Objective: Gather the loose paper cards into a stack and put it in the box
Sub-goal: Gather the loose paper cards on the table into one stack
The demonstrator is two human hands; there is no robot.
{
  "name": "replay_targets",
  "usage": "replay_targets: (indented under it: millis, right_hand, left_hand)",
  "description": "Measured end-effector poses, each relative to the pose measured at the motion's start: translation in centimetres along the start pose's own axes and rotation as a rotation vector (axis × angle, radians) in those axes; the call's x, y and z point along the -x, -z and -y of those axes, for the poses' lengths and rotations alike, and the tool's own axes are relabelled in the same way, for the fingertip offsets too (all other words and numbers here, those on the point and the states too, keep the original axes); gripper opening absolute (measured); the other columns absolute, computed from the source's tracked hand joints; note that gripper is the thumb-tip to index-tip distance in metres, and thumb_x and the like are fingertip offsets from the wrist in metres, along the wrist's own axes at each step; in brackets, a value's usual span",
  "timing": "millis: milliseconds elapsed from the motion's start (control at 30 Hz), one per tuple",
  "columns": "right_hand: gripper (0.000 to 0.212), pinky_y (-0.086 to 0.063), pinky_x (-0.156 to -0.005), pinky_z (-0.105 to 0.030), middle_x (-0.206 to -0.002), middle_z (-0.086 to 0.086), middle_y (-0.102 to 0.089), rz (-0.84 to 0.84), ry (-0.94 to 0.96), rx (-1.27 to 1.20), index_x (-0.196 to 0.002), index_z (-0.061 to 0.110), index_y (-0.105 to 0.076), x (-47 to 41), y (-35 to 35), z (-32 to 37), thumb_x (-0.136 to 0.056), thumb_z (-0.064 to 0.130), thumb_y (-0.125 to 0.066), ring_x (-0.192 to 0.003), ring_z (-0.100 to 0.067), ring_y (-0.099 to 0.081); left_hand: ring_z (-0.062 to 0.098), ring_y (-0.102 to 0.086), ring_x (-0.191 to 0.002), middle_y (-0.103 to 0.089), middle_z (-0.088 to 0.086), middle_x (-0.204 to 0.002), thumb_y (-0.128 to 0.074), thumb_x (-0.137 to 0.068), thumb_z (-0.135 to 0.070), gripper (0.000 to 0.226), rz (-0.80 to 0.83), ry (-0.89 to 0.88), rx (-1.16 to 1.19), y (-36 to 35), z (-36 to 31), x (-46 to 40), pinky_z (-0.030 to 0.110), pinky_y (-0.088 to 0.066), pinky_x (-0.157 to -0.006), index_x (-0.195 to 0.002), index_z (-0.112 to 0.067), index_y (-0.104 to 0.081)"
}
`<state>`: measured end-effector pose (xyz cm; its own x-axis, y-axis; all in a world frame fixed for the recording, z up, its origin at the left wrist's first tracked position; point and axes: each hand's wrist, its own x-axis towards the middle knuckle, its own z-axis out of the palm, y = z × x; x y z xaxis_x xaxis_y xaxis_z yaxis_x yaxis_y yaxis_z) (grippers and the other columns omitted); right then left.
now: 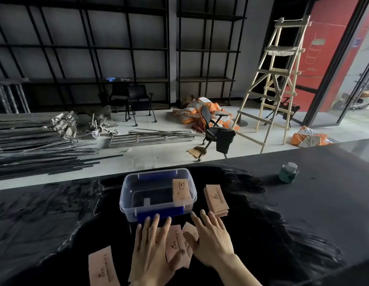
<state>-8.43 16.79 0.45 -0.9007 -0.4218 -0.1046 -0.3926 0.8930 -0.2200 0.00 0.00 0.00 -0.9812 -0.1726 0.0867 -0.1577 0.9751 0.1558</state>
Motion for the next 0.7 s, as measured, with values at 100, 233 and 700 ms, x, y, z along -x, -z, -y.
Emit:
replay_targets:
  millis: [100, 233, 700]
  right_hand:
    - [0.066, -0.013, -0.128, -0.047, -0.173, -0.004, -0.016, 0.013, 0.053, 0.006, -0.164, 0.032, -0.015, 0.4, -1.2, -0.1, -0.106, 0.057, -0.034, -0.159, -0.031, -0.009]
    - [0.063, -0.015, -0.128, -0.048, -0.172, -0.004, -0.019, 0.046, 0.118, 0.054, -0.163, 0.023, -0.022, 1.4, -2.1, -0.2, -0.107, 0.041, -0.044, -0.158, -0.033, -0.012]
    - [0.067, -0.038, -0.113, -0.037, -0.135, -0.001, -0.051, -0.077, 0.175, 0.074, -0.141, 0.02, -0.052, 1.9, -1.5, -0.8, -0.09, 0.064, -0.058, -0.129, -0.023, -0.047]
  left_hand:
    - [0.039, -0.067, -0.121, -0.071, 0.016, -0.131, -0.037, -0.081, -0.081, 0.09, 0.061, 0.02, -0.016, -0.9, -0.3, 0.9, 0.049, -0.029, -0.114, -0.133, -0.015, -0.069]
    - [0.034, -0.072, -0.114, -0.077, 0.011, -0.12, -0.037, -0.078, -0.084, 0.09, 0.063, 0.012, -0.019, -1.2, -0.3, 1.4, 0.051, -0.039, -0.108, -0.124, -0.016, -0.075]
    - [0.017, -0.011, -0.156, -0.033, -0.008, -0.164, -0.046, -0.086, -0.064, 0.081, 0.08, 0.1, 0.066, -1.6, 0.0, 0.2, 0.043, 0.001, -0.129, -0.157, -0.03, -0.027]
